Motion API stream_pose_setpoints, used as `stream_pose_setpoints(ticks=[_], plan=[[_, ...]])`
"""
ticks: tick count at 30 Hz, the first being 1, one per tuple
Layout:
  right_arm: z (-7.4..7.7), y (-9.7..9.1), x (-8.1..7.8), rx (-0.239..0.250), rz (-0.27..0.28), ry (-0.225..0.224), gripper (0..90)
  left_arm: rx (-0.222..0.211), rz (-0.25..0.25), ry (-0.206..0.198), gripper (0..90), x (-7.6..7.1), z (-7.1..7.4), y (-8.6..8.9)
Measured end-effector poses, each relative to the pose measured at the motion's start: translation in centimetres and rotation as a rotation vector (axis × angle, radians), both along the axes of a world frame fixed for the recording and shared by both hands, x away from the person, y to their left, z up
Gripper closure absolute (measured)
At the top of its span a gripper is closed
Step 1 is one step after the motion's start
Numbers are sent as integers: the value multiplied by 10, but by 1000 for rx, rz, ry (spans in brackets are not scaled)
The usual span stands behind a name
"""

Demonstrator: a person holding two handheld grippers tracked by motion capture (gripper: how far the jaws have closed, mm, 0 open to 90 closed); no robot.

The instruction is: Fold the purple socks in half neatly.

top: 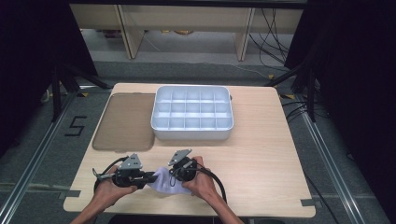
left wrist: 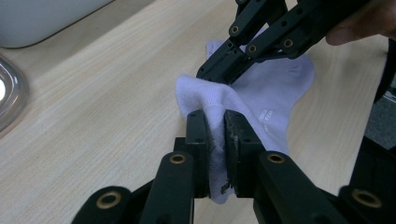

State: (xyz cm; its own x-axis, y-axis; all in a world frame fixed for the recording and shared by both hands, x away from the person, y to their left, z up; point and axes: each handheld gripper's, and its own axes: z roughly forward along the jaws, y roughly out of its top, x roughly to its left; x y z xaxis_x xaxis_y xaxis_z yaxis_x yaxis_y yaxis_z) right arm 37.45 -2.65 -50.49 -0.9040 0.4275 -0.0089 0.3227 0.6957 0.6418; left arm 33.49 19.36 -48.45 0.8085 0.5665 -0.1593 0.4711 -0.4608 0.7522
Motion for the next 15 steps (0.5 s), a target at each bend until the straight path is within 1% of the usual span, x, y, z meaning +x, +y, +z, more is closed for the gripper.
stream_pose_setpoints(ticks=[1, 2, 3, 4, 6, 7, 8, 9, 10, 11, 12, 13, 14, 15], plan=[[0, 0, 0, 0, 0, 0, 900, 0, 0, 0, 804, 0, 0, 0], [0, 2, -1, 3, 6, -3, 900, 0, -10, 0, 804, 1, 0, 1], [-1, 5, -1, 6, 11, 4, 900, -1, -6, 2, 804, 1, 1, 3], [-2, 6, -1, 22, 16, 6, 900, -17, 4, 12, 803, 0, 2, 3], [-2, 7, -1, 29, 24, 10, 900, -23, 13, -1, 803, -2, 4, 4], [-2, 8, -2, 28, 32, 6, 900, -22, 11, -1, 803, -3, 5, 4], [-1, 8, -3, 28, 25, 11, 900, -12, 4, 3, 803, -4, 6, 5], [3, 5, -4, 44, 24, 2, 897, -18, 4, 0, 803, -6, 6, 4], [6, 2, -6, 58, 15, -2, 897, 9, -8, -8, 803, -5, 7, 5], [6, 2, -6, 58, 15, -2, 897, -4, -3, -9, 803, -6, 8, 5], [10, -2, -7, 63, 15, -8, 896, 1, -1, -14, 803, -6, 8, 5], [13, -7, -8, 75, 17, 0, 894, 6, -4, -13, 803, -6, 8, 5], [16, -13, -11, 90, 8, 11, 894, 1, -2, -9, 803, -7, 9, 4], [20, -25, -15, 97, -3, 5, 894, 14, -15, -15, 803, -6, 9, 4]])
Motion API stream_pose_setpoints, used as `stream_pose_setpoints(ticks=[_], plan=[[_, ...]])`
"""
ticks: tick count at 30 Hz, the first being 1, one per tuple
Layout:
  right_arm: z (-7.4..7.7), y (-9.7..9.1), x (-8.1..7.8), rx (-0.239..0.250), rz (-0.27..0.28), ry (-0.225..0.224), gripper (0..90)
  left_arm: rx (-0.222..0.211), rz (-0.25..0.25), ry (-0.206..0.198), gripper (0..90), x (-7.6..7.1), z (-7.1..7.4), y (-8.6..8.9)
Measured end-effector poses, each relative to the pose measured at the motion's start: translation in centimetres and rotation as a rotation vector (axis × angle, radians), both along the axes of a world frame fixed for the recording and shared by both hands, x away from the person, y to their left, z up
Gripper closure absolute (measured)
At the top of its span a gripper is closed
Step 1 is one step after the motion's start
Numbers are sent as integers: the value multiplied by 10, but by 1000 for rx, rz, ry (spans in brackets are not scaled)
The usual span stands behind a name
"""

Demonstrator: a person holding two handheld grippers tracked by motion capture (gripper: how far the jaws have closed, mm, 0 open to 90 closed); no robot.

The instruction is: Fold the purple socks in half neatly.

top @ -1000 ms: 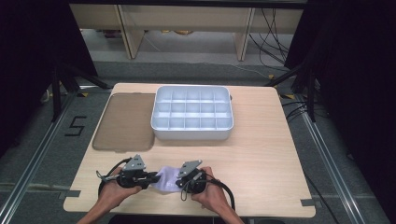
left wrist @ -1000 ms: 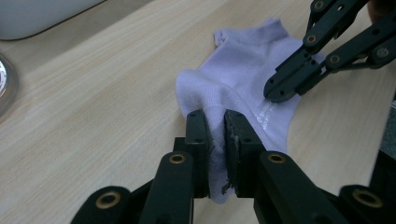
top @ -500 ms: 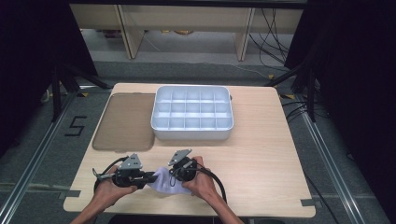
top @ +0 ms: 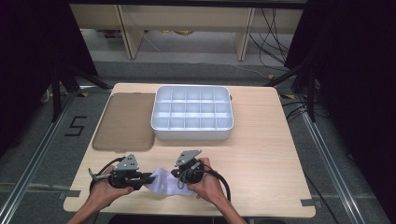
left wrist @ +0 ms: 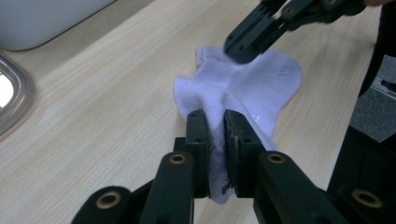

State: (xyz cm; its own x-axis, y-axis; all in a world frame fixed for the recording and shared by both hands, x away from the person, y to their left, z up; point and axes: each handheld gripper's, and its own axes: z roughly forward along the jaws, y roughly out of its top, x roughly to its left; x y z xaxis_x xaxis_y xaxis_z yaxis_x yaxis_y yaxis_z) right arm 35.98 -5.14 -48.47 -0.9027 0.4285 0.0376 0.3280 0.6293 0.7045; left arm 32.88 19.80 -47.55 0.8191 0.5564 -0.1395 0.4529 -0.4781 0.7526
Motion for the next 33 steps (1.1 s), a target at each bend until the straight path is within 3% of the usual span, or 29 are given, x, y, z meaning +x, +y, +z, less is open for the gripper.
stream_pose_setpoints(ticks=[3, 5, 6, 8, 10, 16, 19, 24, 26, 27, 29, 33], plan=[[0, -10, -3, -10, -14, 0, 894, 16, 6, 3, 802, 0, 0, -1], [-3, -17, -4, -46, -35, 6, 894, 5, 5, 7, 802, -1, 1, -3], [-5, -19, -3, -62, -29, 4, 894, 25, 3, 2, 802, -1, 1, -3], [-16, -19, 1, -99, -22, 31, 900, 15, 7, 3, 802, -1, 1, -8], [-21, -16, 3, -64, -15, 51, 900, 6, 5, 3, 802, 0, 1, -13], [-20, -15, 3, -69, -16, 50, 900, 5, -27, 3, 802, 7, 5, -33], [-19, -16, 3, -77, -17, 53, 896, 28, -39, 13, 801, 11, 2, -40], [-10, -28, 3, -1, -27, 61, 892, 29, -34, 40, 800, 14, -3, -46], [-6, -35, 2, -13, -50, 49, 893, 22, -25, 50, 800, 14, -3, -47], [-11, -39, -1, -60, -64, 60, 894, 27, -30, 50, 799, 16, -4, -49], [-16, -39, -1, -82, -51, 67, 900, 30, -32, 53, 798, 17, -5, -51], [-18, -35, -2, -81, -43, 65, 900, 35, -26, 61, 792, 22, -11, -60]])
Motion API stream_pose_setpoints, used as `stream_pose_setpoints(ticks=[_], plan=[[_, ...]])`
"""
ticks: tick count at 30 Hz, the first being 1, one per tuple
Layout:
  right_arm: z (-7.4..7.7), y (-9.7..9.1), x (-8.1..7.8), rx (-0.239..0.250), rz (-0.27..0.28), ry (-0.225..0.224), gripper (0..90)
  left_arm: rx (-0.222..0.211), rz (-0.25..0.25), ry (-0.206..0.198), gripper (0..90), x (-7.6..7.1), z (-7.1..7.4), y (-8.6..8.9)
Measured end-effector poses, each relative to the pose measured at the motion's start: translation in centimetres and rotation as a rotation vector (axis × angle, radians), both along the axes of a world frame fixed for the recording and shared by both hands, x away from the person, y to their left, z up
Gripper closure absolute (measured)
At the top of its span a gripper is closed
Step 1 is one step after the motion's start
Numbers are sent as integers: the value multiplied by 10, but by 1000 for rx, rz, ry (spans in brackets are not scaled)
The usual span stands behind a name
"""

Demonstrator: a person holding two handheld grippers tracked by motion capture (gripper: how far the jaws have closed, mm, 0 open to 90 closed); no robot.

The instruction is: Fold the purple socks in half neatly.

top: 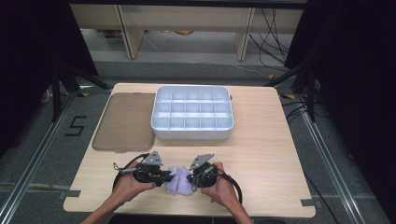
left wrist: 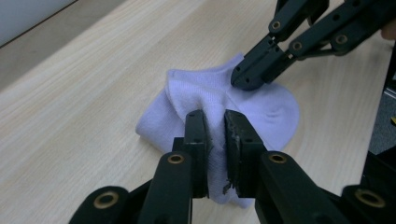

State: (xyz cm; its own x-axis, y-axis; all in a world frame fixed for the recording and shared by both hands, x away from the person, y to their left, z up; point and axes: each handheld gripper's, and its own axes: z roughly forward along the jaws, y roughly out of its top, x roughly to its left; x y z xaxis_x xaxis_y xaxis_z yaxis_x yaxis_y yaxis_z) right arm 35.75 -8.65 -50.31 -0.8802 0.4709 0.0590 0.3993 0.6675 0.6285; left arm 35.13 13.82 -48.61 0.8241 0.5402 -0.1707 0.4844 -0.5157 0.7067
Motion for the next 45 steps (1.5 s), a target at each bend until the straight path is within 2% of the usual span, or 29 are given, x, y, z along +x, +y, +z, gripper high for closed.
stream_pose_setpoints(ticks=[4, 5, 6, 9, 11, 13, 14, 16, 19, 22, 23, 25, 26, 29, 30, 32, 33, 34, 35, 37, 39, 41, 45], plan=[[1, -2, 0, -5, -4, 1, 900, -4, 8, 3, 791, 3, -3, -6], [1, -2, 0, -5, -3, 1, 900, 7, 1, 1, 788, 4, -4, -7], [1, -2, 0, -6, -3, 1, 900, -5, 13, 15, 781, 4, -5, -9], [0, -2, 0, -1, 1, -1, 900, -11, 9, 14, 756, 5, -7, -11], [1, -2, 0, -8, -4, -2, 900, -38, 5, 20, 692, 3, -6, -11], [0, -2, 0, 2, -2, -2, 900, -52, -7, 2, 652, 2, 2, -6], [1, -2, -1, -4, -8, -2, 900, -82, -5, -2, 639, 1, 6, -3], [2, -3, 0, 17, -6, -4, 897, -128, -2, -6, 668, 0, 15, 3], [5, -4, 0, 22, -18, -5, 897, -132, -2, -32, 700, -1, 22, 15], [13, -9, -1, 42, -37, -15, 893, -144, 17, -19, 737, -3, 21, 25], [15, -12, 0, 48, -35, -30, 893, -154, 2, -23, 753, -2, 20, 27], [17, -16, 0, 72, -50, -41, 891, -128, 18, -31, 773, -5, 17, 31], [19, -18, 1, 75, -59, -47, 891, -135, 18, -29, 781, -6, 15, 31], [26, -24, 4, 104, -73, -65, 891, -119, 4, -3, 794, -7, 5, 27], [30, -26, 4, 95, -86, -53, 891, -125, 1, 4, 796, -7, 2, 24], [31, -25, 5, 117, -89, -73, 889, -114, -30, -2, 801, -7, 1, 14], [33, -26, 5, 104, -81, -66, 889, -115, -36, -2, 802, -8, 2, 7], [32, -26, 7, 117, -76, -83, 888, -114, -50, -15, 802, -7, 2, 1], [34, -28, 7, 108, -79, -65, 886, -114, -42, -16, 802, -5, 3, -6], [35, -29, 8, 104, -83, -73, 885, -125, -53, -12, 801, -3, 1, -19], [37, -31, 8, 108, -87, -82, 885, -97, -77, -19, 792, -3, 0, -24], [40, -33, 7, 123, -99, -81, 885, -112, -65, -18, 754, -5, 1, -22], [47, -31, 3, 147, -85, -88, 883, -149, -29, -45, 690, -5, 13, 2]])
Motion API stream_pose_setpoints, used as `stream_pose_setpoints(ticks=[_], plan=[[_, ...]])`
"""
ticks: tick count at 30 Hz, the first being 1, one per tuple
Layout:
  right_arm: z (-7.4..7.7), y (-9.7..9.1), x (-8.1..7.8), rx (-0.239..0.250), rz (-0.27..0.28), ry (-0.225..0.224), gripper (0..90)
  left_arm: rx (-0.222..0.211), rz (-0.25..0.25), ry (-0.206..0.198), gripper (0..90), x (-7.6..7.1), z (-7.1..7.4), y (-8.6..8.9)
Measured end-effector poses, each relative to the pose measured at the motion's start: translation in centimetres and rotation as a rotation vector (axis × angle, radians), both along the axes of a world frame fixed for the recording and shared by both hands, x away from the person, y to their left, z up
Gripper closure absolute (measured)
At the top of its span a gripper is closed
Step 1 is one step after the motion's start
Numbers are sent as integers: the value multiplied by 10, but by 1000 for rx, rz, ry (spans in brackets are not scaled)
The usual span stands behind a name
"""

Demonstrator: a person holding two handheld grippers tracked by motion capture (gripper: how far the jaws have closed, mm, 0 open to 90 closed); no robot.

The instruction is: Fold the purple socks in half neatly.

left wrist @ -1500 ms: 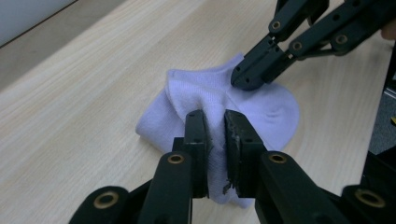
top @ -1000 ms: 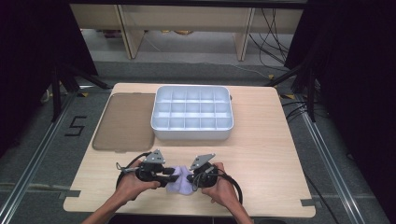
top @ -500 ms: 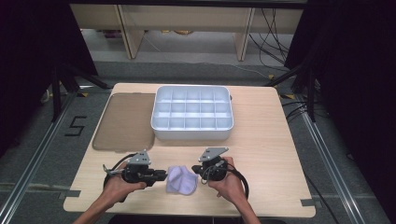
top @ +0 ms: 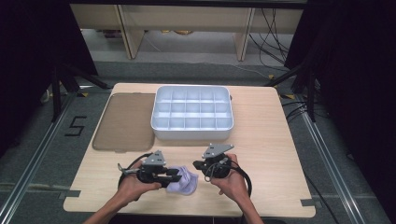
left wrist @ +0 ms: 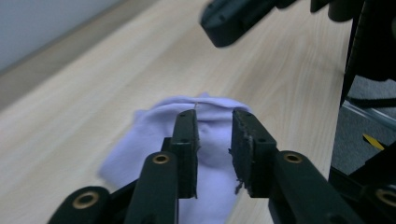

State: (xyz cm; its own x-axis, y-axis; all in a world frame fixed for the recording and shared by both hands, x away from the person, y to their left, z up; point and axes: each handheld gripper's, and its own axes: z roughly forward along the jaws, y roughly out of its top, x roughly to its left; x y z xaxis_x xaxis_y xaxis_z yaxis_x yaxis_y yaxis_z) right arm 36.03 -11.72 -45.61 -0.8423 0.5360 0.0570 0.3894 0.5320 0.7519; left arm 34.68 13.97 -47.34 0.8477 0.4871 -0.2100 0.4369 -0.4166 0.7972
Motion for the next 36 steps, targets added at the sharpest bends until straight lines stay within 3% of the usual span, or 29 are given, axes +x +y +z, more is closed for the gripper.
stream_pose_setpoints(ticks=[2, 6, 9, 11, 15, 17, 19, 24, 26, 27, 30, 31, 32, 33, 36], plan=[[2, 6, -2, 14, 24, 0, 883, -6, 34, -8, 687, 1, 0, 13], [4, 25, -8, -9, 90, -10, 883, 63, 36, -6, 724, 0, -12, 25], [-1, 36, -12, -45, 110, 14, 883, 79, 5, 26, 790, -4, -25, 17], [-8, 38, -13, -74, 123, 25, 883, 102, -39, 25, 818, -6, -30, 12], [-24, 31, -12, -162, 84, 57, 885, 163, -45, 16, 859, -8, -35, 7], [-33, 25, -9, -207, 63, 68, 890, 142, -47, 23, 867, -7, -37, 7], [-41, 23, -7, -200, 50, 84, 896, 148, -53, 15, 869, -7, -37, 7], [-32, 25, -8, -224, 77, 54, 888, 155, -45, 10, 867, -9, -37, 5], [-27, 25, -9, -206, 52, 28, 889, 167, -59, 6, 862, -11, -36, 4], [-17, 29, -8, -173, 69, -3, 889, 165, -71, 0, 858, -11, -36, 3], [-12, 37, -5, -146, 87, -32, 890, 188, -61, -5, 859, -12, -35, 2], [-12, 41, -3, -155, 92, -27, 891, 172, -55, -2, 859, -13, -36, 1], [-15, 43, 2, -175, 93, -26, 893, 182, -54, -6, 859, -14, -36, 1], [-27, 44, 9, -212, 73, 3, 893, 192, -56, -11, 859, -13, -35, 1], [-36, 40, 12, -241, 56, 12, 896, 180, -58, -3, 857, -14, -35, 2]])
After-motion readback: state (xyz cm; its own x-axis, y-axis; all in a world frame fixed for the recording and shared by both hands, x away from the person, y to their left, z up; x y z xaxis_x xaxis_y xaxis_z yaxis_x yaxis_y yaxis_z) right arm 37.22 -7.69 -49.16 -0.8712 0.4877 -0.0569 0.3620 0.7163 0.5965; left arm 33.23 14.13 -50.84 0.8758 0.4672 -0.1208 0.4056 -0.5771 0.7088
